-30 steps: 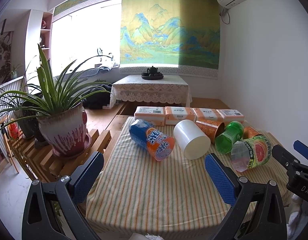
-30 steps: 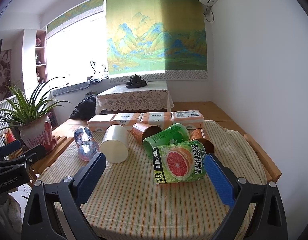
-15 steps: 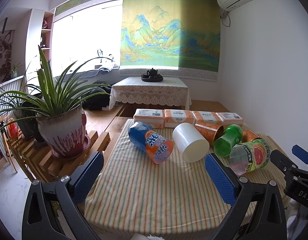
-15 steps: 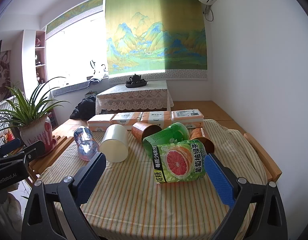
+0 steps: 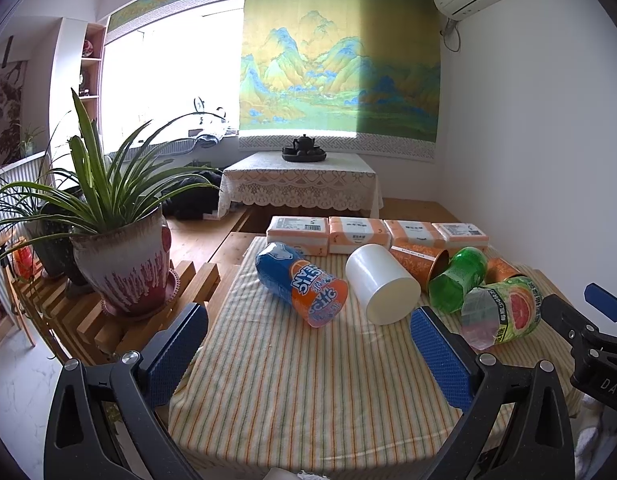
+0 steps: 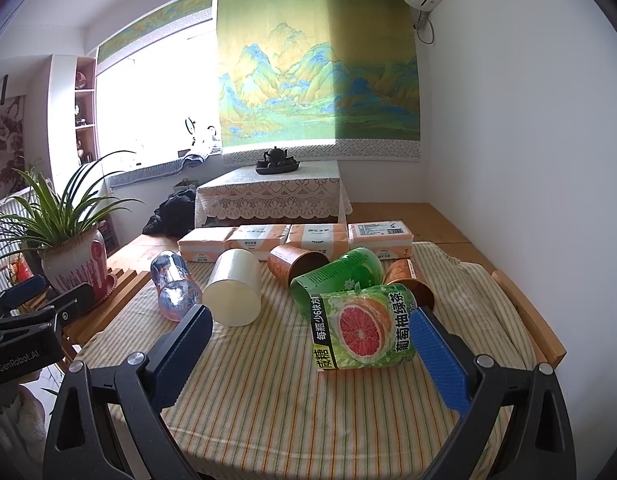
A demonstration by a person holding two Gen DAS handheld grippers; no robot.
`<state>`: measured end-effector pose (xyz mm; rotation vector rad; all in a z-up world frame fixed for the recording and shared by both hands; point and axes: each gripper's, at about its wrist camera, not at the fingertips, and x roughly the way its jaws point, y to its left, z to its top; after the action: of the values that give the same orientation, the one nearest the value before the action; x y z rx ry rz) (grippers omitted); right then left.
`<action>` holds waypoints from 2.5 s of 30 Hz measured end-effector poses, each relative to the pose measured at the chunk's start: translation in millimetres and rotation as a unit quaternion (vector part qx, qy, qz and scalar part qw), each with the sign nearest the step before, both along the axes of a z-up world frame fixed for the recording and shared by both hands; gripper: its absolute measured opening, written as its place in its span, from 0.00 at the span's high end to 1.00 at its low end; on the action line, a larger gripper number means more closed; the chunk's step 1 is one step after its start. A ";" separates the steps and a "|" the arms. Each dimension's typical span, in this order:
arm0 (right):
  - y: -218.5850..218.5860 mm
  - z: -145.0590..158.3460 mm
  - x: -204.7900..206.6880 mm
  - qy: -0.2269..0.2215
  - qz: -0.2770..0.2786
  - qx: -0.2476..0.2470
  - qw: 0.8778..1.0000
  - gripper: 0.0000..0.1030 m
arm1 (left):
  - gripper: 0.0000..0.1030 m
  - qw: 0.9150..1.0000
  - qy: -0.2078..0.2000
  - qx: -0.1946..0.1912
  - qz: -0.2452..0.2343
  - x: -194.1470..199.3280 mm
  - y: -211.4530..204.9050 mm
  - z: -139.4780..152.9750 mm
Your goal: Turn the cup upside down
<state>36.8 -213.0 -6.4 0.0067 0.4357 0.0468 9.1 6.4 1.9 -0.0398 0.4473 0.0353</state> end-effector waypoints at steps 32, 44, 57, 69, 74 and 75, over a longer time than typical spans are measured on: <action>32.5 41.0 132.4 0.129 0.149 -0.030 0.980 0.06 | 0.00 0.999 0.032 0.000 -0.005 57.7 14.3 -24.9; 40.4 13.2 268.9 0.322 0.155 -0.085 0.930 0.40 | 0.00 0.999 0.038 -0.006 0.013 70.7 34.2 -33.7; 56.4 -47.1 323.6 0.413 0.156 -0.138 0.887 0.49 | 0.00 0.998 0.055 -0.023 0.031 88.2 55.0 -47.0; 65.4 -60.6 334.0 0.422 0.154 -0.166 0.878 0.48 | 0.00 0.998 0.058 -0.022 0.031 90.4 54.9 -48.6; 78.2 -68.6 334.9 0.425 0.158 -0.197 0.870 0.46 | 0.00 0.997 0.058 -0.025 0.034 88.1 59.1 -47.7; 80.6 -69.8 334.4 0.424 0.158 -0.203 0.869 0.46 | 0.00 0.997 0.057 -0.025 0.036 87.5 60.5 -47.7</action>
<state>371.1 -132.4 -76.2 -0.4781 1.3246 0.2810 96.6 66.8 -45.8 -0.1037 0.5613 0.0977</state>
